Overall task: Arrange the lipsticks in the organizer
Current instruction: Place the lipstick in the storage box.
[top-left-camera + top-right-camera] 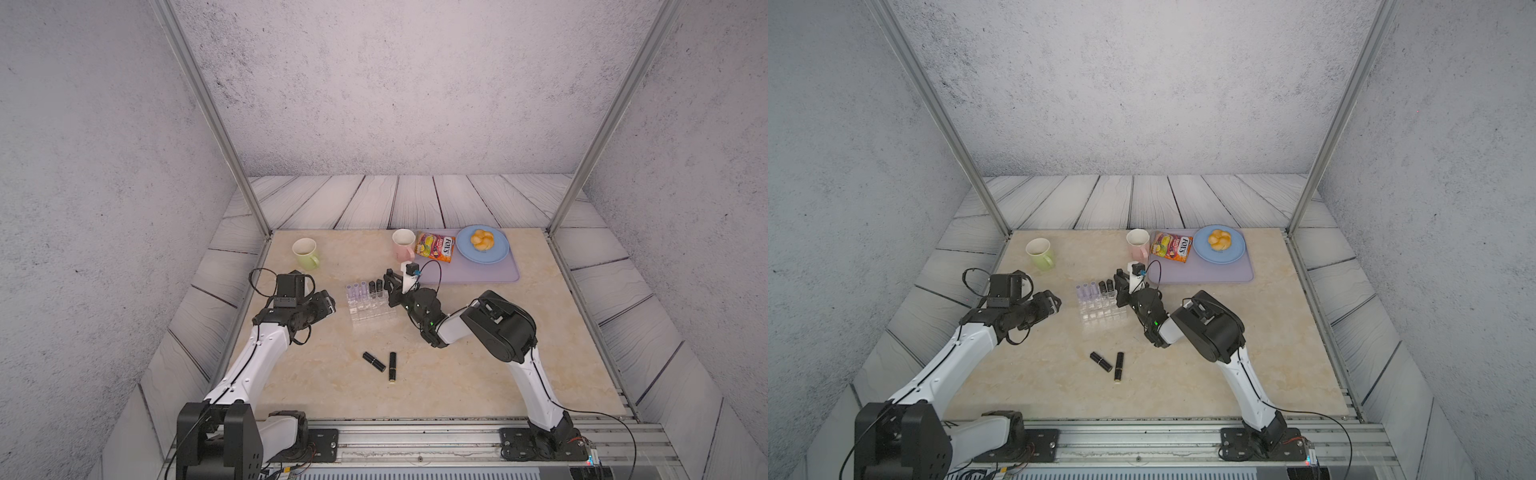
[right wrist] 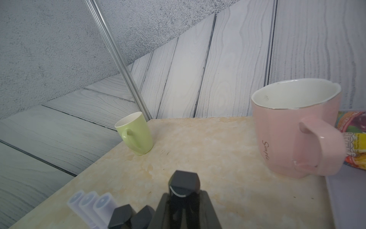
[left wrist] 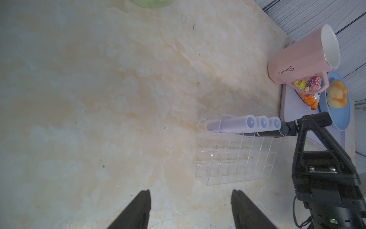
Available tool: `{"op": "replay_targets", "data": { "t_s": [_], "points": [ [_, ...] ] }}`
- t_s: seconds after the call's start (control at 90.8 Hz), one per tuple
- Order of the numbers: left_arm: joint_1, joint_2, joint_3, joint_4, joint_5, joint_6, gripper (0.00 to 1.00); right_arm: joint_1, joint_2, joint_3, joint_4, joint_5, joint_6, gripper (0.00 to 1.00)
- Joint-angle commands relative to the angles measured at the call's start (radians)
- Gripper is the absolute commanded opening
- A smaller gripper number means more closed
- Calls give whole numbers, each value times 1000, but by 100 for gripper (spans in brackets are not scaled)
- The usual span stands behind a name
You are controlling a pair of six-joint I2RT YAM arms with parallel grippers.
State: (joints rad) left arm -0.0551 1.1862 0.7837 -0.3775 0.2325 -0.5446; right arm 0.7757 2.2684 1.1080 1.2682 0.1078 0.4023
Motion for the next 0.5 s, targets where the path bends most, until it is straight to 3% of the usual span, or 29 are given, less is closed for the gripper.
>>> {"op": "replay_targets", "data": {
  "t_s": [0.0, 0.209, 0.484],
  "points": [
    [11, -3, 11, -11, 2, 2, 70, 4, 18, 13, -14, 21, 20, 6],
    [12, -7, 9, -11, 5, -1, 70, 34, 5, 9, -32, 102, -19, 0],
    [12, -14, 6, -9, 12, -7, 70, 69, -13, 15, -47, 198, -99, 0]
  ]
}}
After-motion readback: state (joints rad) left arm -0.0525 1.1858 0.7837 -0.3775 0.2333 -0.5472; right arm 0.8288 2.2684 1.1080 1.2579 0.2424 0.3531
